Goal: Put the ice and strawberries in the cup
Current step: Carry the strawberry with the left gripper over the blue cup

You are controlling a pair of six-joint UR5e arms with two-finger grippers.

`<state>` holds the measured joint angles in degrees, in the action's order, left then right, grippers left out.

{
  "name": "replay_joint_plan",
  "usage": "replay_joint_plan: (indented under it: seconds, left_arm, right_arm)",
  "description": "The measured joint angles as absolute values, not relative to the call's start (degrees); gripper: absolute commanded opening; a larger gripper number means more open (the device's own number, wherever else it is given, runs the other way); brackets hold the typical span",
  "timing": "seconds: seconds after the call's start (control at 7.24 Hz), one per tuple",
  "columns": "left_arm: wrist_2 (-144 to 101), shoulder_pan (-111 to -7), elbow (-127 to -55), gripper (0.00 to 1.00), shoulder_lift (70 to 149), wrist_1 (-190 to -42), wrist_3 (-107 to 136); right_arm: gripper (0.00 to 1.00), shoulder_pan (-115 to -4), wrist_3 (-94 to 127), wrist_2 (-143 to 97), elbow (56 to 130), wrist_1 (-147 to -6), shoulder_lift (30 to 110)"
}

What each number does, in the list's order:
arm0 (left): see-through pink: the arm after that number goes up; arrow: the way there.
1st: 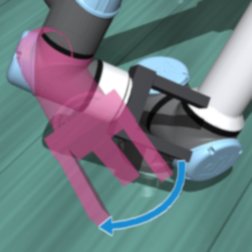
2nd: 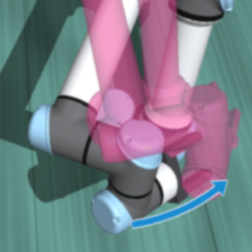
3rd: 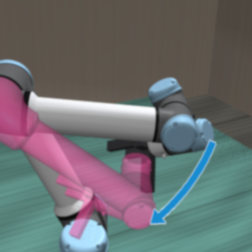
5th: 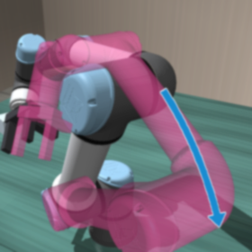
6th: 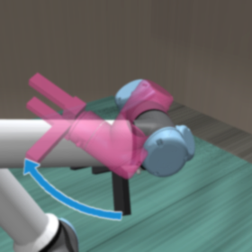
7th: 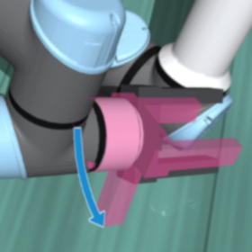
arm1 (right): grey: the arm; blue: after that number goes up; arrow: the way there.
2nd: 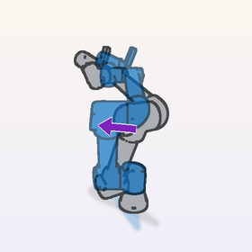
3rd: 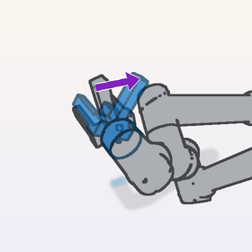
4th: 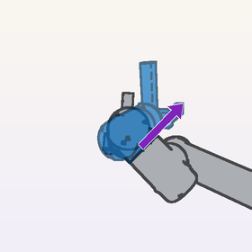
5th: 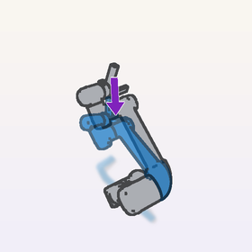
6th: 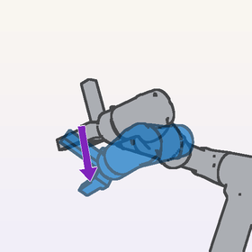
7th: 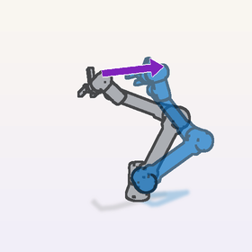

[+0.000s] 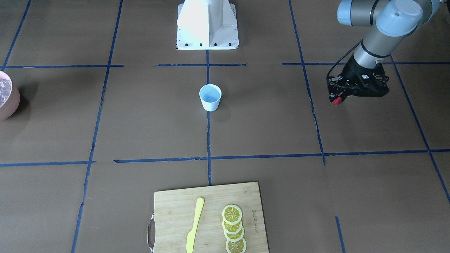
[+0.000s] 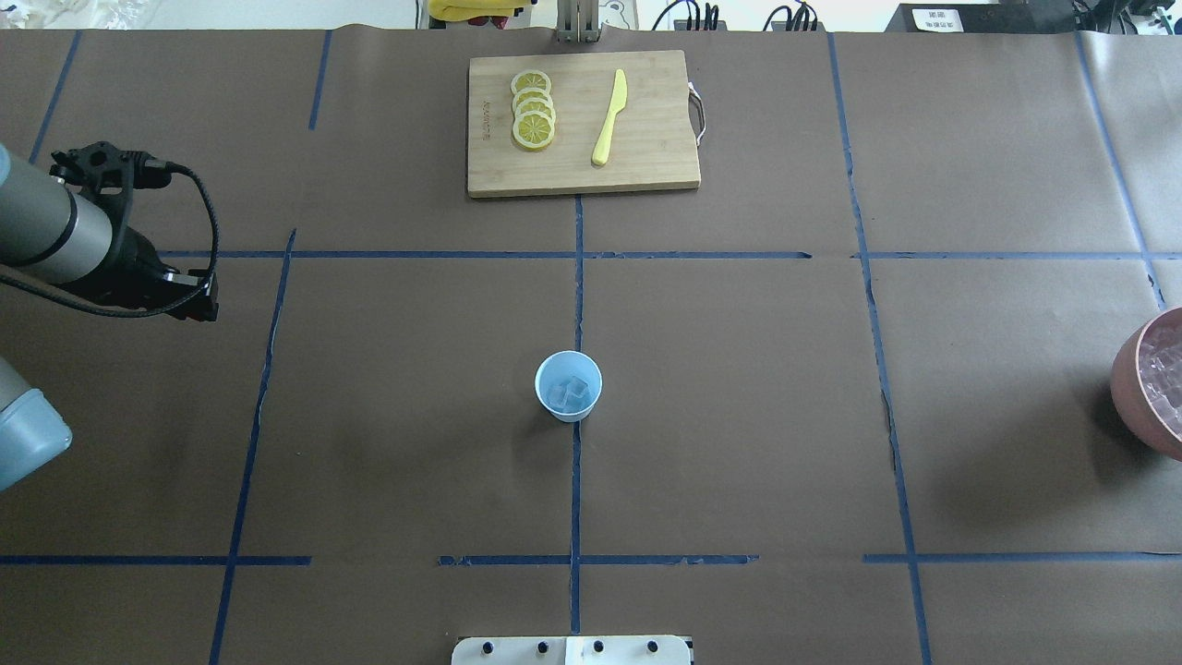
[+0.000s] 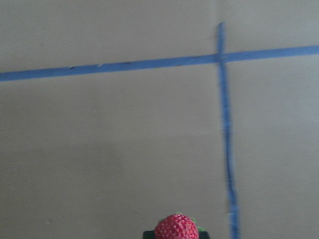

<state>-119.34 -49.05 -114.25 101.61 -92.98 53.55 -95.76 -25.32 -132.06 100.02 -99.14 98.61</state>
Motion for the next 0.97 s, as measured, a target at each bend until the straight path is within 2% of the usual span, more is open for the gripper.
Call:
replay_joint_plan:
  seconds: [0.55,0.97]
  left_arm:
    - [-113.08,-35.51,-114.48,0.00,121.17,-79.24,77.65]
    - [-105.03,-27.20,-106.73,0.04,132.16,-77.53,88.67]
  right_arm:
    - [0.99,-95.83,-25.25,-132.04,100.02,-99.14,98.61]
    - [0.99,-95.88,-25.22,-132.09,100.04,-99.14,98.63]
